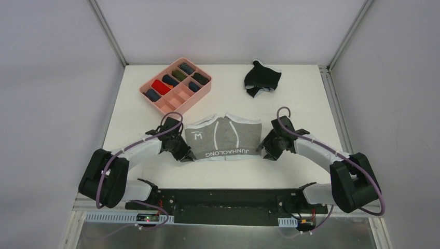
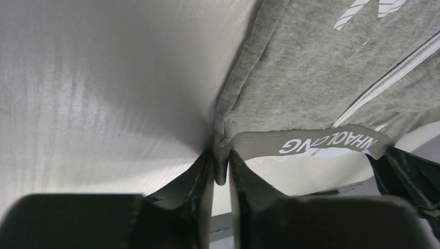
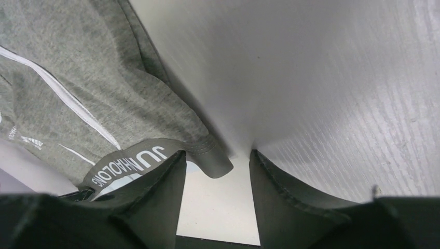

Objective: Roll the underwear
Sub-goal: Flatten out the underwear at the center of the board.

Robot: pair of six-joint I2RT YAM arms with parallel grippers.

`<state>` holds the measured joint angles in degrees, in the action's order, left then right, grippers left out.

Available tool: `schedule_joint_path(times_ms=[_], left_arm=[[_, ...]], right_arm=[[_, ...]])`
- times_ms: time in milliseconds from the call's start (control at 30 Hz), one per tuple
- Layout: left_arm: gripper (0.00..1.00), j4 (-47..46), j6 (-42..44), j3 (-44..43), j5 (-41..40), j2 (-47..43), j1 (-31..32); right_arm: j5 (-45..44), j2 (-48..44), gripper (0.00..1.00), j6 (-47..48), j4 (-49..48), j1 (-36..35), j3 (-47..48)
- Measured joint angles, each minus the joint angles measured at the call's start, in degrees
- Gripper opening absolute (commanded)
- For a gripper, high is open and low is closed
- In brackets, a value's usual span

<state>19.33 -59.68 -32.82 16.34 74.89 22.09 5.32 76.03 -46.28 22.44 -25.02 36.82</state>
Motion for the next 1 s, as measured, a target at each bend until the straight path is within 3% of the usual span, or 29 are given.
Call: schedule_joint_path(times_ms=[100,300,533,633,833,1000], left_arm=[[0.0,-1.31,-1.22,0.76,0.26,0.26,0.04],[0.0,-2.14,-1.99,1.2,0.33,-0.33,0.07],[0.0,1.92,-0.55,-3.26,-0.2,-0.94,0.04],[0.0,6.03,2.45,-14.6,-0.28,2.64,-0.07],[0.0,8.26,10.4,-48.61,-0.24,14.19,-0.94],[0.0,8.07,14.43,-59.93,0.74,14.01,-1.57]], right_arm=[[0.94,-0.37,0.31,-0.9,-1.7,1.01,-1.2],[1.6,-0.37,0.0,-2.16,-3.87,2.01,-2.95],[2.32,-0.39,0.0,0.22,-0.44,6.54,0.24],[2.95,-0.09,0.0,3.48,4.68,10.84,10.34],[2.16,0.79,0.0,8.83,9.25,15.67,36.2],[2.29,-3.67,0.0,10.6,11.04,15.72,41.48]])
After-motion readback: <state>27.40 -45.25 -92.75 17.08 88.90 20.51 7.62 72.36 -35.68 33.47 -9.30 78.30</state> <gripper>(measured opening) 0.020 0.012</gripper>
